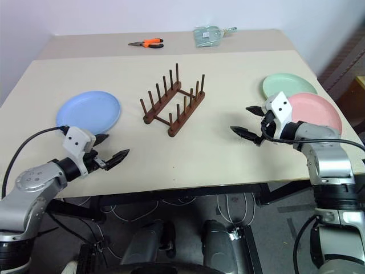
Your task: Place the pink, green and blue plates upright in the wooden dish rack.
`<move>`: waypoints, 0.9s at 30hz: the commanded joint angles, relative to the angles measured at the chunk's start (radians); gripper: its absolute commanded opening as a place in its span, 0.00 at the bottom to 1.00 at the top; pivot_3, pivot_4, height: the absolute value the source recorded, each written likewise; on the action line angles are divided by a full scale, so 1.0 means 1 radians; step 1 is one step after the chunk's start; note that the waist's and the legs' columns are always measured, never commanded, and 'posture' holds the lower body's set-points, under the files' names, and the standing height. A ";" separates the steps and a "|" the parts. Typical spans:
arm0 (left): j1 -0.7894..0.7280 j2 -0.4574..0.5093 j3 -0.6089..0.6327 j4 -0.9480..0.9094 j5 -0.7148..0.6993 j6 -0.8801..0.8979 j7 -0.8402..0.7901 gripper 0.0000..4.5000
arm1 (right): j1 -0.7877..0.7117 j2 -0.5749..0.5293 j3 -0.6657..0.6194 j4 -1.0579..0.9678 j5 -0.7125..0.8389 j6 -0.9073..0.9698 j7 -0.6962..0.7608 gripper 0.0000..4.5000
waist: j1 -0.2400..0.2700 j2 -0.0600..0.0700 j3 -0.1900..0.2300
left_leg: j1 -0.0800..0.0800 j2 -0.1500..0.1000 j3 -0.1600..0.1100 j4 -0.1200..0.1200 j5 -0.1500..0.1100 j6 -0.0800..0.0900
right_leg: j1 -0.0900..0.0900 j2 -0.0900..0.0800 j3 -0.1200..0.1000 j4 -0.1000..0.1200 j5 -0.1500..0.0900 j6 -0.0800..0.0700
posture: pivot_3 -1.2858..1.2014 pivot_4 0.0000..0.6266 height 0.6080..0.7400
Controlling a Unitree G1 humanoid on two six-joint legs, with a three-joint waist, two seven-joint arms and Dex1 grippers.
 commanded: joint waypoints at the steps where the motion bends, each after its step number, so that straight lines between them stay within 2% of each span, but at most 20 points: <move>1: -0.019 -0.017 -0.022 -0.021 0.008 -0.015 0.020 1.00 | -0.024 0.010 -0.006 -0.027 -0.006 -0.033 -0.016 1.00 | 0.000 0.000 0.000 | 0.000 0.000 0.000 0.000 0.000 0.000 | 0.000 0.000 0.000 0.000 0.000 0.000 | 0.52 0.24 1.00; 9: -0.024 -0.065 -0.080 -0.041 0.013 -0.013 0.053 1.00 | -0.039 0.041 0.019 -0.036 -0.023 -0.059 -0.034 1.00 | 0.001 0.000 0.000 | 0.000 0.000 0.000 0.000 0.000 0.000 | 0.000 0.001 0.000 0.000 0.000 0.000 | 0.52 0.24 1.00; 13: -0.088 -0.127 -0.193 0.004 0.079 -0.011 0.112 1.00 | -0.009 0.066 0.029 -0.097 -0.010 -0.042 -0.046 1.00 | 0.007 0.000 0.000 | 0.000 0.000 0.000 0.001 0.000 0.000 | 0.001 0.001 0.000 0.000 0.000 0.000 | 0.52 0.24 1.00; 16: -0.163 -0.201 -0.271 0.086 0.148 -0.017 0.180 1.00 | 0.018 0.090 0.037 -0.146 -0.010 -0.028 -0.071 1.00 | 0.011 0.000 0.000 | 0.000 0.000 0.000 0.001 0.000 0.000 | 0.001 0.001 0.000 0.000 0.000 0.000 | 0.52 0.24 1.00; 20: -0.288 -0.335 -0.389 0.282 0.226 -0.057 0.226 1.00 | 0.061 0.118 0.040 -0.191 -0.015 -0.028 -0.109 1.00 | 0.025 0.000 -0.001 | 0.000 0.000 0.000 0.002 0.000 0.000 | 0.001 0.002 0.000 0.000 0.000 0.000 | 0.52 0.24 1.00; 26: -0.408 -0.445 -0.417 0.482 0.254 -0.109 0.221 1.00 | 0.101 0.120 0.013 -0.254 0.001 0.002 -0.156 1.00 | 0.024 0.000 -0.001 | -0.001 0.001 0.000 0.008 -0.001 0.002 | 0.001 0.002 0.000 0.004 0.000 0.001 | 0.52 0.24 1.00; 27: -0.422 -0.455 -0.425 0.512 0.269 -0.123 0.224 0.95 | 0.115 0.118 0.010 -0.262 0.000 0.001 -0.160 1.00 | 0.025 0.000 -0.001 | -0.001 0.001 0.000 0.009 -0.001 0.002 | 0.001 0.002 0.000 0.004 0.000 0.001 | 0.52 0.24 1.00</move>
